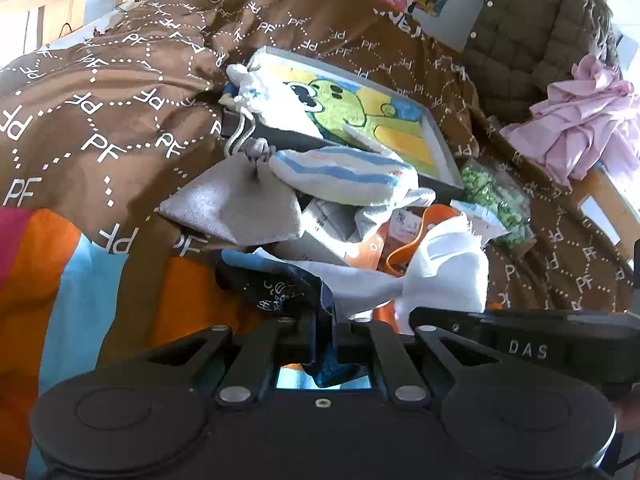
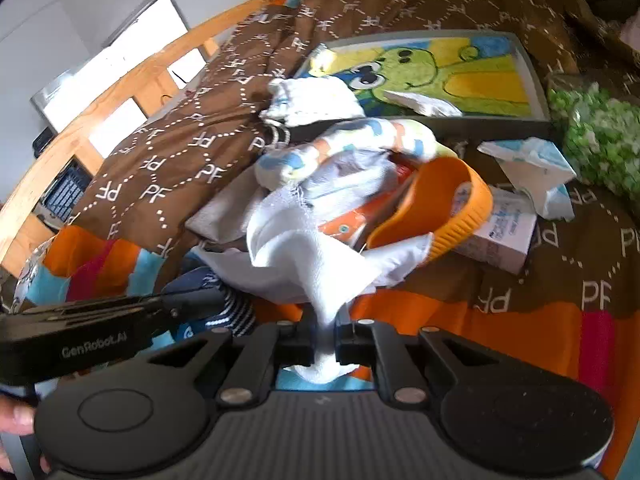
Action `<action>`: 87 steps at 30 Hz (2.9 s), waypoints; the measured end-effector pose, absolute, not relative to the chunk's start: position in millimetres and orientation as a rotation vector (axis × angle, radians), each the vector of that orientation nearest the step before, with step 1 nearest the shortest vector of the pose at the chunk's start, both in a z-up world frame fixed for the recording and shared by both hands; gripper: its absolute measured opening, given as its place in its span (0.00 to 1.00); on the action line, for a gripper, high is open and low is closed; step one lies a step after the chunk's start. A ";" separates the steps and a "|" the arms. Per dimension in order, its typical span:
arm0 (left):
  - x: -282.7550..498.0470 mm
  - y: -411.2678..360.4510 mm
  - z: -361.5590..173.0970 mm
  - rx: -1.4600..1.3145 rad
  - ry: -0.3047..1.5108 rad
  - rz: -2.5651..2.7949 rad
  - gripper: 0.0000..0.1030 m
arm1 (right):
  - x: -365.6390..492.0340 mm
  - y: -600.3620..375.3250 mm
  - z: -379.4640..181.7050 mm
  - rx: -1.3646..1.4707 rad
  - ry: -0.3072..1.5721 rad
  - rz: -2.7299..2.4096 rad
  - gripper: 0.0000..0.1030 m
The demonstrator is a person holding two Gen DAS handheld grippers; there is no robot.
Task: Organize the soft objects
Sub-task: 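Carry both socks into the drawing-lined tray and open both tools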
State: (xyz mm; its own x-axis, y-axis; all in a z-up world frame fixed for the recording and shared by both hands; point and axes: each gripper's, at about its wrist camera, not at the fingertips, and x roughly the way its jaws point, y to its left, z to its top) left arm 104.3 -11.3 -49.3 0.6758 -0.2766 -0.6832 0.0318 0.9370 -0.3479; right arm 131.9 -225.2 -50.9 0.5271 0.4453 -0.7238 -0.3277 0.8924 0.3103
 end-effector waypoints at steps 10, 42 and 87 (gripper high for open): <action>91.9 -14.6 -31.0 -0.335 0.656 -0.245 0.06 | 113.1 -225.4 -22.6 0.111 0.686 0.482 0.09; 247.6 -18.1 16.6 -0.219 0.306 -0.361 0.07 | 228.7 -225.0 -8.0 0.064 0.304 0.248 0.09; 380.4 -8.2 -72.1 -0.189 0.571 -0.256 0.34 | 367.0 -222.2 -57.4 0.244 0.605 0.165 0.32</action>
